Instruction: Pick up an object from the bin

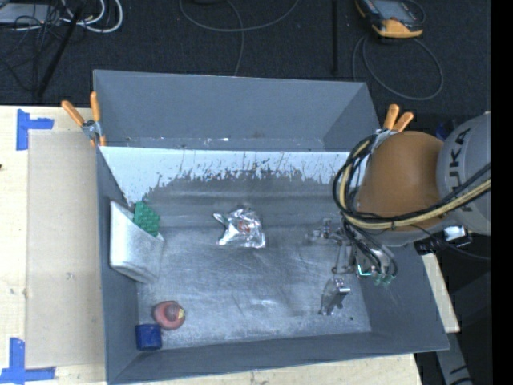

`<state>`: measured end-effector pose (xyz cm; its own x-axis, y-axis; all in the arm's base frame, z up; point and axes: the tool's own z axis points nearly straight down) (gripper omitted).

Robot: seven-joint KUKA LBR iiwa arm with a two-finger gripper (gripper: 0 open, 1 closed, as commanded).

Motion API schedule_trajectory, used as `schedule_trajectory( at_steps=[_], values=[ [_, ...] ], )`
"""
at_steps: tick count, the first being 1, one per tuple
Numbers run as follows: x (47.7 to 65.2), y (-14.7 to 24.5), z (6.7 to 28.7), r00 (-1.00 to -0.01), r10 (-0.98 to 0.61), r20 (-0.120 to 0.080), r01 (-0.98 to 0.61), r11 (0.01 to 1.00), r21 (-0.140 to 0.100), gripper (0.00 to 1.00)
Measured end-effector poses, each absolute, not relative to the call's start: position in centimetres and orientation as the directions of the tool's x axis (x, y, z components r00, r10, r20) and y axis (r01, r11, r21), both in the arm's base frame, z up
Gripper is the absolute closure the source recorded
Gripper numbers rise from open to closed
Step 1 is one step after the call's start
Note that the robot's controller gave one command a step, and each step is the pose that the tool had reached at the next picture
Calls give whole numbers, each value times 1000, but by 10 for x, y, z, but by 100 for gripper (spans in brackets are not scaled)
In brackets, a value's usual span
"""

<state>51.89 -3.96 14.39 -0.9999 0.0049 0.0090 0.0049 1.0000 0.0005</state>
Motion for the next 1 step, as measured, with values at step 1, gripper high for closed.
schedule_trajectory(
  at_steps=[1],
  values=[
    [569, -118, 90, -996, 84, 0, 84, 996, -3, 0]
  ],
)
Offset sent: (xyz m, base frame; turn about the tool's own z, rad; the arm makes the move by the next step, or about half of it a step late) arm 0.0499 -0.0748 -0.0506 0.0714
